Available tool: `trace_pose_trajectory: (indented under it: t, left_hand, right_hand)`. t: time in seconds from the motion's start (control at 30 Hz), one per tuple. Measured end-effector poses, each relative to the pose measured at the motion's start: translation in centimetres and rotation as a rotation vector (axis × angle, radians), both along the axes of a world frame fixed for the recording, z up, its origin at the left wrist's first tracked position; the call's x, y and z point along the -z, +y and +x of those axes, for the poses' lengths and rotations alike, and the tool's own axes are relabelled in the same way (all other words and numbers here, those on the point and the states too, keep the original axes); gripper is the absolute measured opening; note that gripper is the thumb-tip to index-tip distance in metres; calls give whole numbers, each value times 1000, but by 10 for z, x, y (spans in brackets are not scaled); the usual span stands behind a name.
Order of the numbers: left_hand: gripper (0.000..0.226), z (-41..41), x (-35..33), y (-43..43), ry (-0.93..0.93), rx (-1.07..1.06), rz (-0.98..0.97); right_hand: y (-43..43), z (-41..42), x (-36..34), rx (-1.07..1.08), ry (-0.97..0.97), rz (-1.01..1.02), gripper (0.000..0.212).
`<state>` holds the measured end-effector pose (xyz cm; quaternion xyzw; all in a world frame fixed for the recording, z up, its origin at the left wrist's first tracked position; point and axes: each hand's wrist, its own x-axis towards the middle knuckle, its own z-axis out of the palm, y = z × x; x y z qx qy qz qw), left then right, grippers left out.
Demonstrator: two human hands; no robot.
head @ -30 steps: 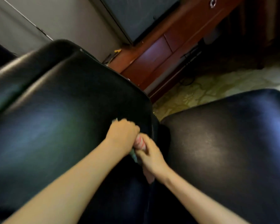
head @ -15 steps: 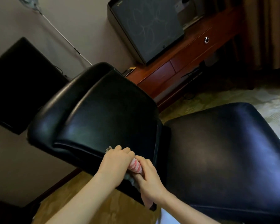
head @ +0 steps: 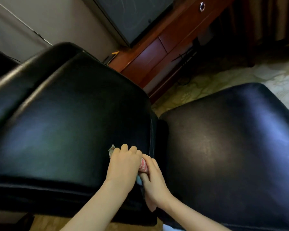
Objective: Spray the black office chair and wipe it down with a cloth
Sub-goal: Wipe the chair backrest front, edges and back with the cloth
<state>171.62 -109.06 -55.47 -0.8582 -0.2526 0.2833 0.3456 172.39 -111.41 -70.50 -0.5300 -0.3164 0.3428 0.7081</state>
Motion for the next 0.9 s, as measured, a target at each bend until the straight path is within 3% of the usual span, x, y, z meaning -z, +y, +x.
trace_pose_trajectory:
  t: [0.27,0.53,0.73,0.9]
  left_hand:
    - [25,97,56,102,-59,210,133]
    - [31,184,112,180,9,360,263]
    - [30,165,110,164,126,280,236]
    - [33,82,101,93,194,115,60]
  right_hand:
    - [118,95,40,161,-9,-37,59]
    - [213,183,83,300,21,23,44]
    - [195,143,96,169,96,-64,53]
    - [102,43,88,6,123,-65,54]
